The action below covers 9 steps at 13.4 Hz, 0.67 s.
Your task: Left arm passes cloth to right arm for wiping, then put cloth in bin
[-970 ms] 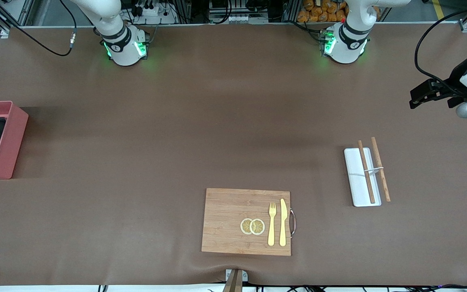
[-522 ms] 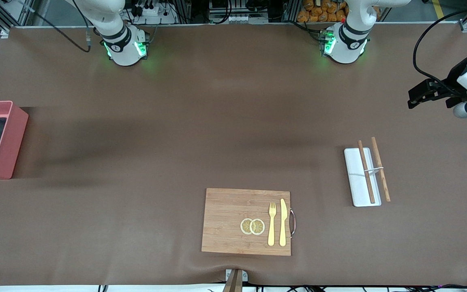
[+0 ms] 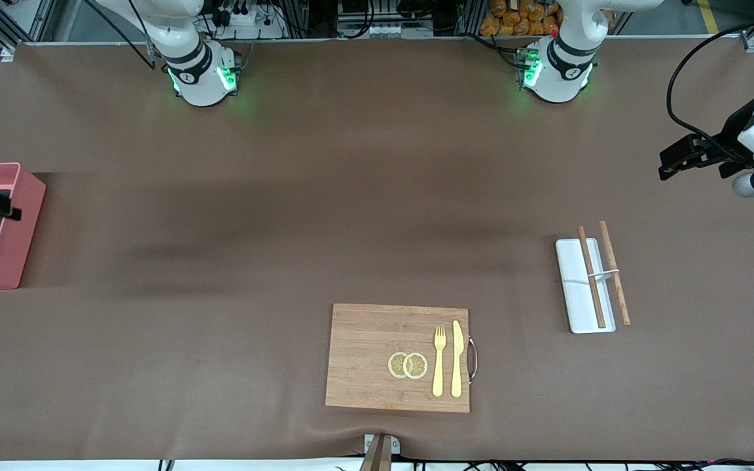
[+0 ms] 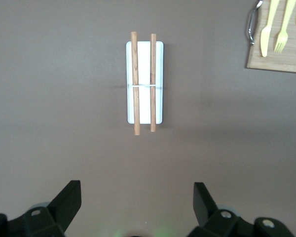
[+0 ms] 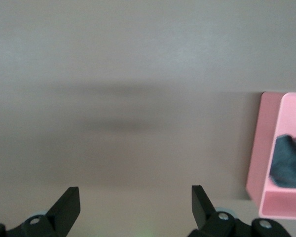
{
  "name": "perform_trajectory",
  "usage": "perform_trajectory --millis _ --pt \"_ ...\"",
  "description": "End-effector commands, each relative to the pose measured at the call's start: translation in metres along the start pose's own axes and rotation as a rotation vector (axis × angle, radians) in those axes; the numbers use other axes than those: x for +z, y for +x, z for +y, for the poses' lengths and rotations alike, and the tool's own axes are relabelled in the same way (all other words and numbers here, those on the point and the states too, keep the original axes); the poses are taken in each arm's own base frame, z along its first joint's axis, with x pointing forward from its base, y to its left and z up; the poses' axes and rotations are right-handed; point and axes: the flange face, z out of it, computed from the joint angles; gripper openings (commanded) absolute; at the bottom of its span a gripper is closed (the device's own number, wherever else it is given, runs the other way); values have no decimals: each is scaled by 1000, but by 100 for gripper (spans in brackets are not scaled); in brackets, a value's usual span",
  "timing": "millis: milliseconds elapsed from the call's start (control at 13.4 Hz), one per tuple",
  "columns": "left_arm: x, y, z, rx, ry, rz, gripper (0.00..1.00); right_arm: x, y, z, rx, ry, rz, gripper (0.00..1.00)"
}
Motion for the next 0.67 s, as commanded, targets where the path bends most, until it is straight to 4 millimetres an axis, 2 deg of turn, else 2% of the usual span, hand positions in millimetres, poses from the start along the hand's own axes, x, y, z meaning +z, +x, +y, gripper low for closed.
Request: perform_trajectory --millis 0,149,373,597 --pt "-7 -18 -4 -37 20 25 100 -14 -65 -47 76 21 23 100" --pt "-10 -20 -7 -39 31 31 100 -33 -88 -68 96 18 54 100" --pt "-15 -20 -12 -31 28 38 100 -47 -91 -69 200 30 85 100" --pt "-15 -18 -10 -31 32 36 100 -64 -94 -70 197 27 96 100"
